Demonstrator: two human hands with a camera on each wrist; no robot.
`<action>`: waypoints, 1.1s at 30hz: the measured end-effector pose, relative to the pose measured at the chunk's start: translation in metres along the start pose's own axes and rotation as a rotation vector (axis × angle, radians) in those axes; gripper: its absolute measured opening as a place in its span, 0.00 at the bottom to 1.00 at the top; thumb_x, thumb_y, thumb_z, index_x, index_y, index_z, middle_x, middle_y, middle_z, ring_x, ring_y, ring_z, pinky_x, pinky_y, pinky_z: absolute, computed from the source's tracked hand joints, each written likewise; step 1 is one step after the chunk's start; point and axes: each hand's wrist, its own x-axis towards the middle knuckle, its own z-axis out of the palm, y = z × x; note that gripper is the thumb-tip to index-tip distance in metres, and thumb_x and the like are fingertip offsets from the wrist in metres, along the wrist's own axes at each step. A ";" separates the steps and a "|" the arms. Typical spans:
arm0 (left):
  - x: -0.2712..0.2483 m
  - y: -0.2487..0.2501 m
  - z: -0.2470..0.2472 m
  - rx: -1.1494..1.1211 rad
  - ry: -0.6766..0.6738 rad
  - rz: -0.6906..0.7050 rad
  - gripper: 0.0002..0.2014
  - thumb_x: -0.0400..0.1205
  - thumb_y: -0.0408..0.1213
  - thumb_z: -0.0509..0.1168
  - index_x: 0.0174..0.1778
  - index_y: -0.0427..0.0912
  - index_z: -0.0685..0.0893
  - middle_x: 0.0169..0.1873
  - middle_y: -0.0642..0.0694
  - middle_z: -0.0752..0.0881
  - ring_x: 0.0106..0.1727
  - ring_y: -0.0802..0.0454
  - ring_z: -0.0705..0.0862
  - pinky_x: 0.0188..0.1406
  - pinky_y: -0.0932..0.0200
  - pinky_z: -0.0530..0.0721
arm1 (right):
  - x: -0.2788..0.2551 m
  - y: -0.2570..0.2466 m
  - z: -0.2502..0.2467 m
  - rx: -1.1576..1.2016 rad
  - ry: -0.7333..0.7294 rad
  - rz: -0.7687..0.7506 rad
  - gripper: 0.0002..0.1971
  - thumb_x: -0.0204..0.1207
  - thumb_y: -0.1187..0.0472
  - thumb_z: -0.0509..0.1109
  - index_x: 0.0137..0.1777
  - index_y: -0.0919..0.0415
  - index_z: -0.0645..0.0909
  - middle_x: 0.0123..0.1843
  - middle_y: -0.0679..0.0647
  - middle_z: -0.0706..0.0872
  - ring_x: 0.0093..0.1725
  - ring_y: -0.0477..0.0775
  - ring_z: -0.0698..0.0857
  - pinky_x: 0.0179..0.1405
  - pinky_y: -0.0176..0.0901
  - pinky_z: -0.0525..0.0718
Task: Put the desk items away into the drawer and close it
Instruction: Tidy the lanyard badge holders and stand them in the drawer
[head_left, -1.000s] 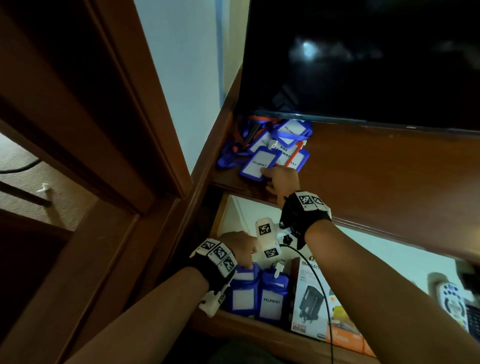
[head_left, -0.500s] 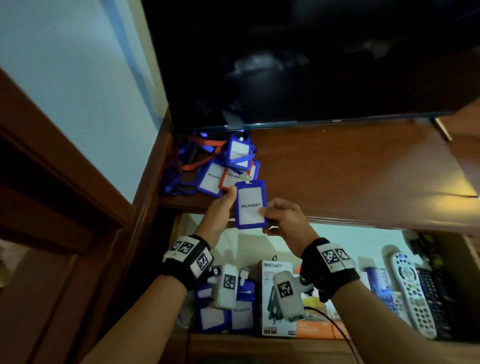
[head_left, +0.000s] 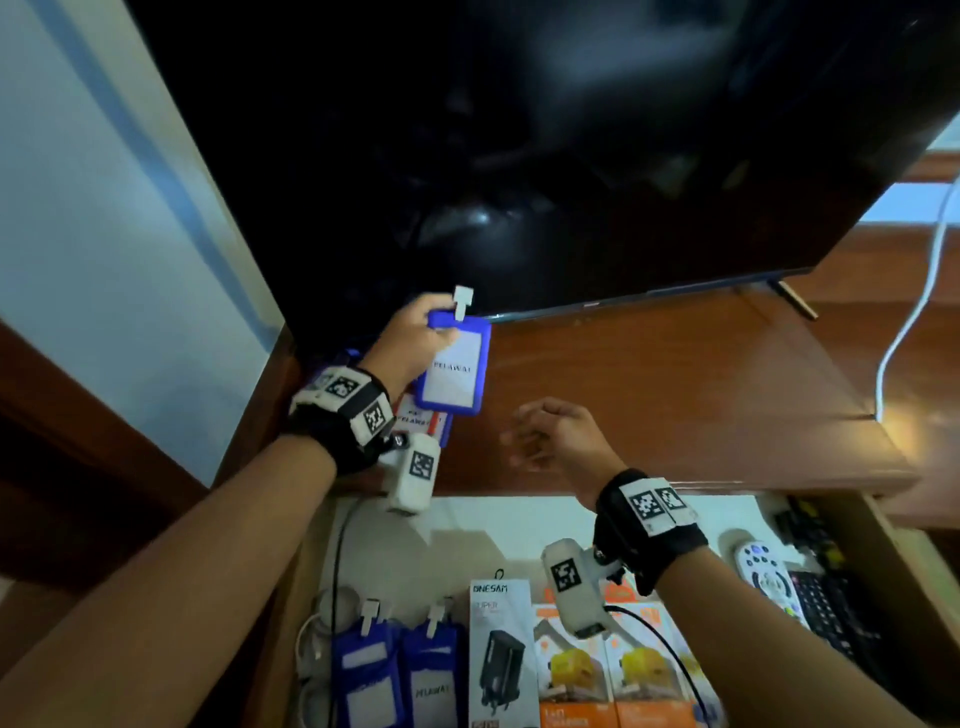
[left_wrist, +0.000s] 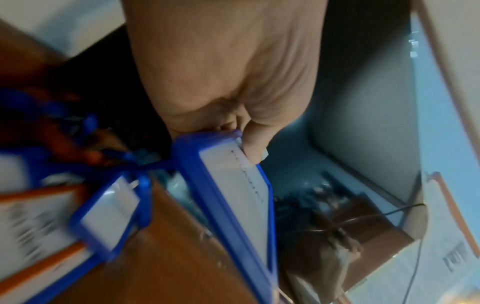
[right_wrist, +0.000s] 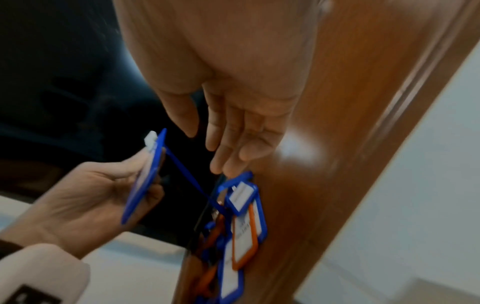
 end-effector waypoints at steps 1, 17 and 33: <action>0.003 0.020 -0.003 0.010 -0.011 0.040 0.19 0.80 0.22 0.63 0.63 0.44 0.78 0.50 0.38 0.83 0.47 0.45 0.82 0.48 0.52 0.82 | -0.001 -0.007 -0.006 0.016 0.005 -0.016 0.07 0.81 0.69 0.60 0.46 0.63 0.78 0.39 0.64 0.89 0.28 0.58 0.82 0.28 0.41 0.73; -0.059 0.125 0.089 -0.080 -0.408 0.216 0.17 0.81 0.24 0.63 0.60 0.48 0.82 0.47 0.45 0.89 0.45 0.53 0.88 0.47 0.59 0.86 | -0.056 -0.109 -0.087 0.234 0.064 -0.522 0.25 0.81 0.46 0.61 0.61 0.70 0.80 0.58 0.69 0.85 0.56 0.62 0.85 0.57 0.51 0.82; -0.069 0.112 0.212 -0.526 -0.099 0.072 0.15 0.82 0.26 0.63 0.62 0.44 0.74 0.51 0.43 0.85 0.47 0.49 0.85 0.50 0.50 0.84 | -0.093 -0.060 -0.185 0.069 -0.012 -0.544 0.12 0.82 0.66 0.65 0.35 0.63 0.74 0.27 0.42 0.83 0.27 0.39 0.78 0.28 0.28 0.72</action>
